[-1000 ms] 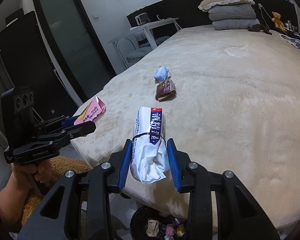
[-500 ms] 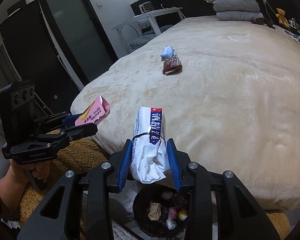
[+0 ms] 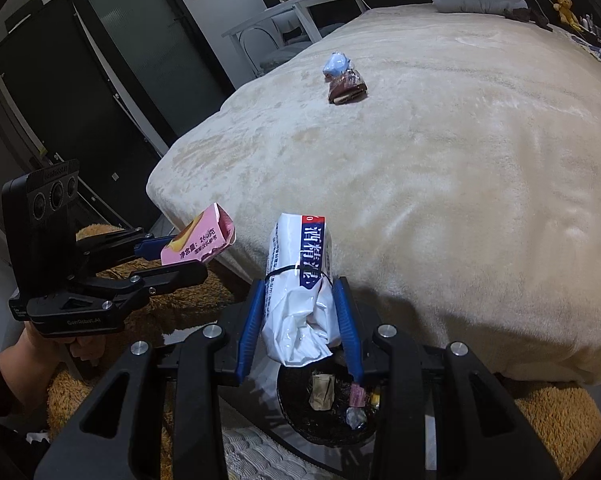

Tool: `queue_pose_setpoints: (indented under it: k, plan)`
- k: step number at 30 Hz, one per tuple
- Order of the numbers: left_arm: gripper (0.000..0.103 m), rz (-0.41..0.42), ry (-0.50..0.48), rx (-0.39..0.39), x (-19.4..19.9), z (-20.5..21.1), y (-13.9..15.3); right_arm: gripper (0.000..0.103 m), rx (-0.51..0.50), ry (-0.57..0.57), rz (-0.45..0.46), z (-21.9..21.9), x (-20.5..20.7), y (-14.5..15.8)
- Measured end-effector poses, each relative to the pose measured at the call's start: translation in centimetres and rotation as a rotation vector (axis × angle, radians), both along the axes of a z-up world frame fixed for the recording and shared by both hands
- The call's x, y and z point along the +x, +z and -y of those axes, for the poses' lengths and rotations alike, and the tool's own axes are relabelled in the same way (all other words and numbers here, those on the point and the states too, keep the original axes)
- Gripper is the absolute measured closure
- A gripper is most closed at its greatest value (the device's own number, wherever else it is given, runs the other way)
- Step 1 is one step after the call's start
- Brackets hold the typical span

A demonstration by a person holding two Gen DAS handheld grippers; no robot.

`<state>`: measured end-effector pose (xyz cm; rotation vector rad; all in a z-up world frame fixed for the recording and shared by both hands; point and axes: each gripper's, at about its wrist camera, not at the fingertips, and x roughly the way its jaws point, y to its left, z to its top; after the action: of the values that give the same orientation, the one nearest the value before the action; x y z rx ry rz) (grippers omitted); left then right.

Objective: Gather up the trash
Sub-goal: 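Carry the tissue pack and juice box down over the black bin, then open both tools to drop the tissue pack and juice box into the bin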

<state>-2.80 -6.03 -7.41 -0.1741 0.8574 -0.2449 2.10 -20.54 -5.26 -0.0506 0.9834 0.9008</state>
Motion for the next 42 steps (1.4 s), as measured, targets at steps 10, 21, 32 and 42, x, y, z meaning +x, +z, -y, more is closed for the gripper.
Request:
queue_pose_setpoints:
  k: [10,21,32,42]
  plan:
    - [0.062,-0.196,-0.015,0.023,1.1,1.0,-4.3,0.066,-0.115,0.030,-0.130,-0.6,-0.2,-3.5]
    - [0.062,-0.330,-0.033,0.024,2.0,1.6,-7.2,0.066,-0.238,0.042,-0.222,-1.8,0.3,-6.6]
    - [0.062,-0.458,-0.030,0.034,2.9,1.9,-9.6,0.066,-0.373,0.055,-0.288,-2.9,0.6,-9.6]
    - [0.062,-0.509,-0.042,0.061,2.9,2.4,-10.9,0.065,-0.430,0.067,-0.314,-3.6,0.6,-11.0]
